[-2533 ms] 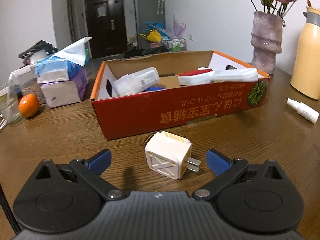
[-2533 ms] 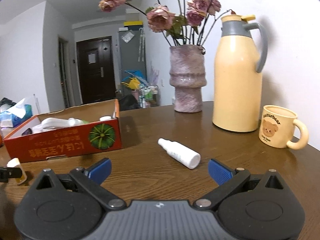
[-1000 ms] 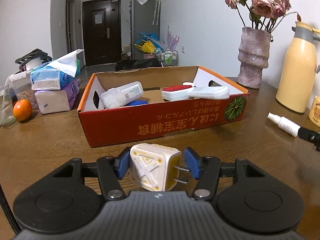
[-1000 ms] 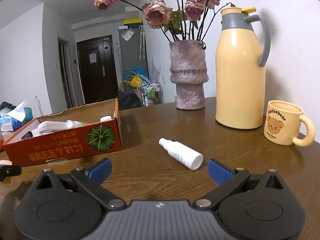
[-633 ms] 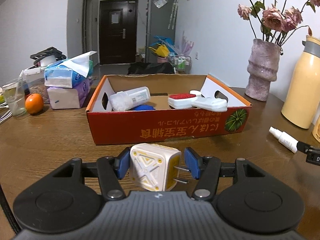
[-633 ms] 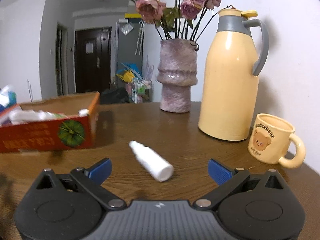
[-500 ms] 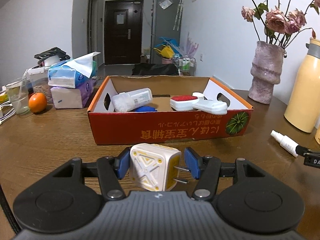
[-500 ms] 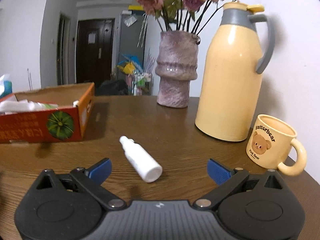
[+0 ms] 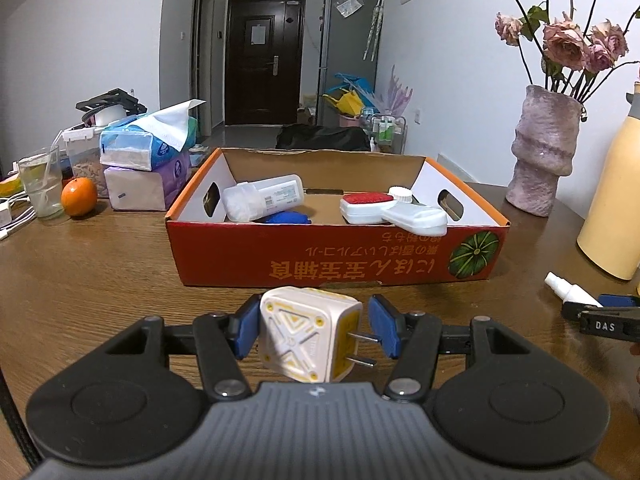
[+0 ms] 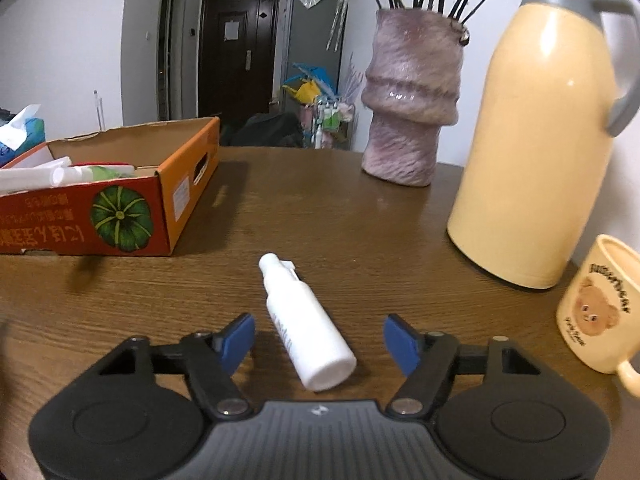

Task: Organize rigid objects
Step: 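Grasp the white spray bottle with the right tool while the left tool holds the adapter, then carry the plug adapter and spray bottle over the cardboard box with both tools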

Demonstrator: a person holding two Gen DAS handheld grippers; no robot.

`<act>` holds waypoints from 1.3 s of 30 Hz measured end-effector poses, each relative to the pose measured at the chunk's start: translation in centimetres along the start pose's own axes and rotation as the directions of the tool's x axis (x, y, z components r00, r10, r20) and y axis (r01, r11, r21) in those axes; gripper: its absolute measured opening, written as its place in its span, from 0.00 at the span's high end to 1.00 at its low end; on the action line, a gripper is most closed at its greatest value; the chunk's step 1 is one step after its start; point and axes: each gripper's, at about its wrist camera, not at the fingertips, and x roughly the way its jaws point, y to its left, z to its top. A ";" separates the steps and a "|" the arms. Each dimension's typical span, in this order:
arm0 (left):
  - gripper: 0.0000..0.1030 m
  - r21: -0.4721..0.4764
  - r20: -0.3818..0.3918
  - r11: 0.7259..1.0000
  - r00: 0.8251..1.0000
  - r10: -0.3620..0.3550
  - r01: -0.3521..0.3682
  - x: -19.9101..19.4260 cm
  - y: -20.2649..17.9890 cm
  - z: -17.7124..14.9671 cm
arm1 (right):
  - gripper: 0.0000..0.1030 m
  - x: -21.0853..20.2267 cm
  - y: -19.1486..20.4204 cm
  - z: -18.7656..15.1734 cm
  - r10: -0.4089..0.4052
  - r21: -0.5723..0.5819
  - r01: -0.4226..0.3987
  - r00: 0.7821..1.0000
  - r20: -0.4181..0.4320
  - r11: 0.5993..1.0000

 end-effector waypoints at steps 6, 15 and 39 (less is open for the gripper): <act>0.43 -0.014 -0.007 1.000 1.000 0.007 -0.007 0.4 0.2 0.2 | 0.71 0.6 -0.2 0.2 0.064 0.013 -0.064 0.998 -0.011 0.998; 0.43 -0.023 0.014 1.000 1.000 -0.001 0.001 0.0 0.6 0.5 | 0.74 -0.8 0.3 -0.3 0.043 0.038 -0.044 0.999 0.018 0.998; 0.43 -0.065 0.090 0.997 0.995 -0.038 0.044 -2.9 1.6 2.1 | 0.74 -7.8 6.7 0.5 0.134 0.085 -0.155 0.967 0.217 0.984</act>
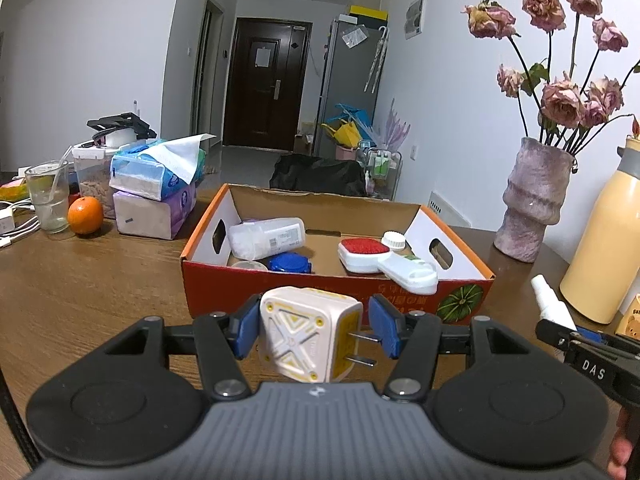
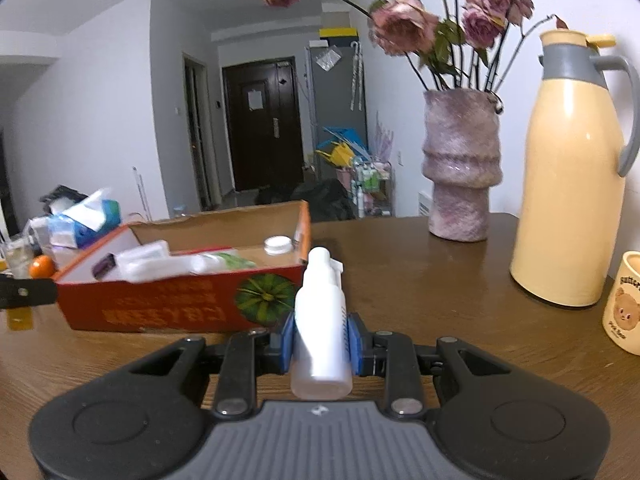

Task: Organize rigid objects
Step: 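Carry the plug adapter and spray bottle over the cardboard box with both tools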

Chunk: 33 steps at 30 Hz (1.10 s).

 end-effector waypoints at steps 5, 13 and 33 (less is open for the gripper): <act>0.43 -0.003 0.008 1.000 1.000 0.005 -0.005 -0.1 0.0 0.3 | 0.74 -1.1 2.3 0.4 0.043 0.005 -0.043 0.999 0.031 0.999; 0.42 -0.020 0.036 1.000 0.999 0.021 -0.020 -0.2 0.4 1.4 | 0.74 -1.6 4.7 1.1 0.074 0.009 -0.074 0.995 0.062 0.997; 0.43 -0.039 0.062 0.998 0.997 0.047 -0.045 3.5 1.0 4.3 | 0.74 2.2 7.1 3.9 0.078 0.035 -0.082 0.992 0.095 0.996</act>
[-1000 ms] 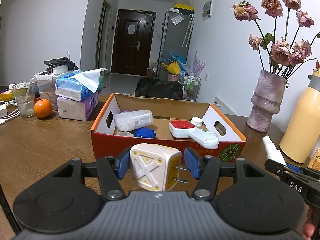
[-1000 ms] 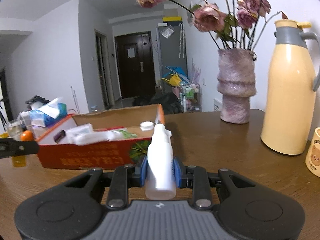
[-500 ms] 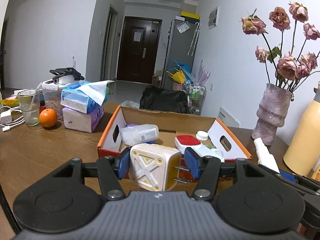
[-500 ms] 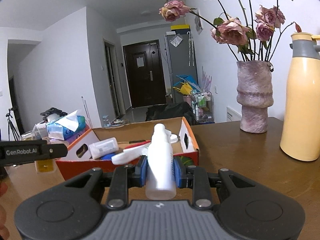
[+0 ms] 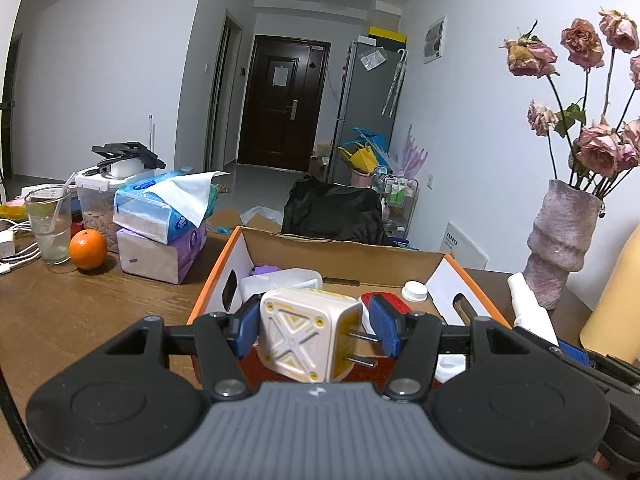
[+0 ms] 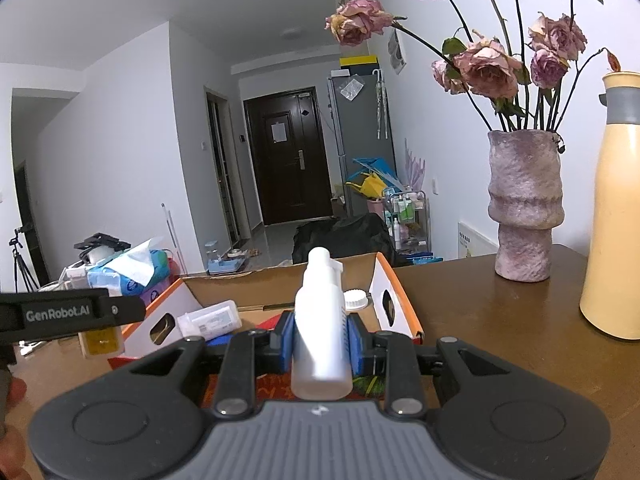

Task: Organize rigid objects
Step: 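Carry the plug adapter and spray bottle over the cardboard box with both tools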

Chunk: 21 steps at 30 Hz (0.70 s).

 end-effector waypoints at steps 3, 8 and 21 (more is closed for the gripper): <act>0.42 0.003 -0.006 1.000 1.000 0.009 -0.009 1.0 0.0 0.1 | 0.74 0.9 -0.1 0.1 -0.002 0.006 0.002 1.000 0.000 1.000; 0.42 0.005 -0.012 1.000 1.000 0.019 -0.019 2.3 0.0 0.5 | 0.74 2.6 -0.3 0.5 -0.002 0.012 0.002 1.000 -0.007 1.000; 0.42 0.012 -0.014 0.999 0.999 0.035 -0.035 5.3 0.0 1.4 | 0.74 6.0 -0.3 1.3 0.006 0.008 -0.006 1.000 -0.012 1.000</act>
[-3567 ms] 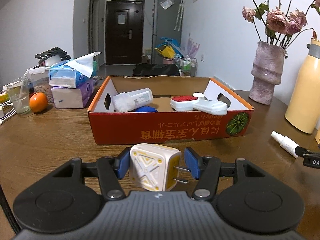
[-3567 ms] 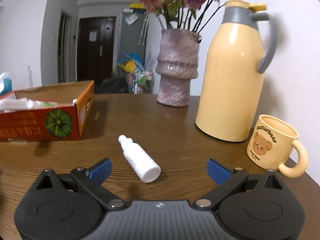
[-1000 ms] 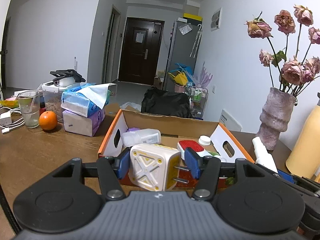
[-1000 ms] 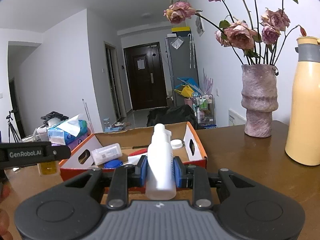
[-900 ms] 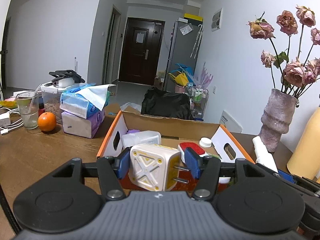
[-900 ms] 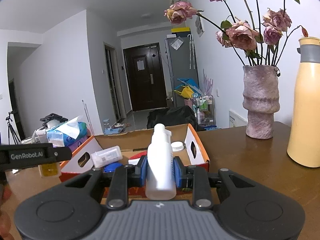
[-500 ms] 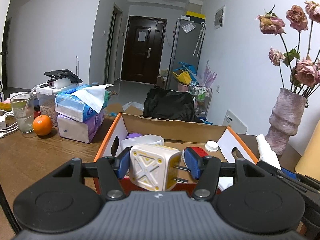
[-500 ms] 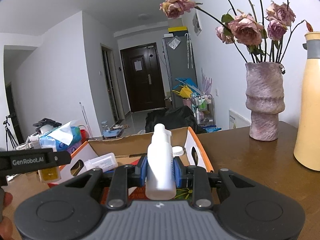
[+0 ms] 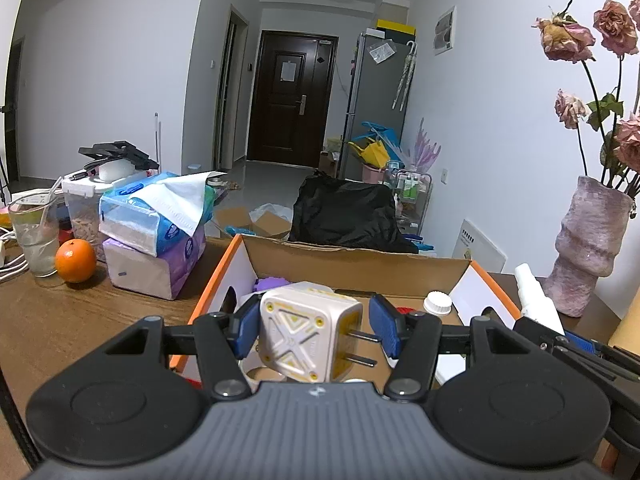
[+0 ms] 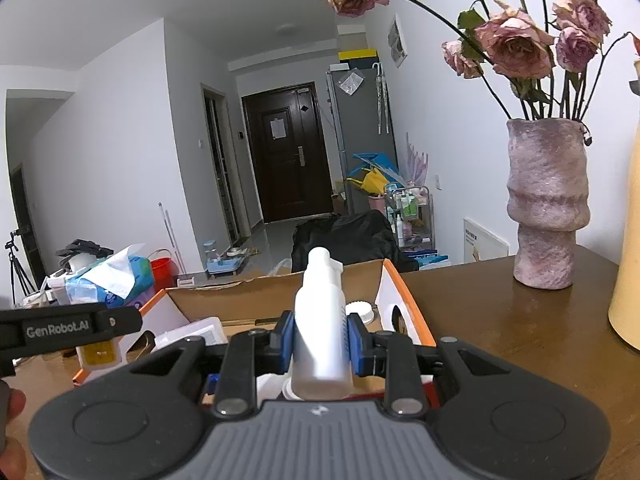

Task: Organize rigid objects
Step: 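Carry the plug adapter and spray bottle over the cardboard box with both tools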

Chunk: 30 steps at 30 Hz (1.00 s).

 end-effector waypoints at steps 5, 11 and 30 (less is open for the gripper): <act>0.42 0.006 -0.002 1.000 1.000 0.007 -0.007 1.2 -0.2 0.3 | 0.74 1.2 0.1 0.4 0.004 -0.007 -0.004 1.000 0.001 1.000; 0.42 0.018 -0.002 1.000 1.000 0.018 -0.017 2.4 -0.5 0.6 | 0.74 2.4 0.2 0.7 0.008 -0.011 -0.008 1.000 -0.005 1.000; 0.42 0.046 0.008 0.998 0.999 0.046 -0.047 5.9 -0.7 1.8 | 0.74 6.3 -0.2 1.2 0.005 -0.017 -0.006 0.999 -0.033 1.000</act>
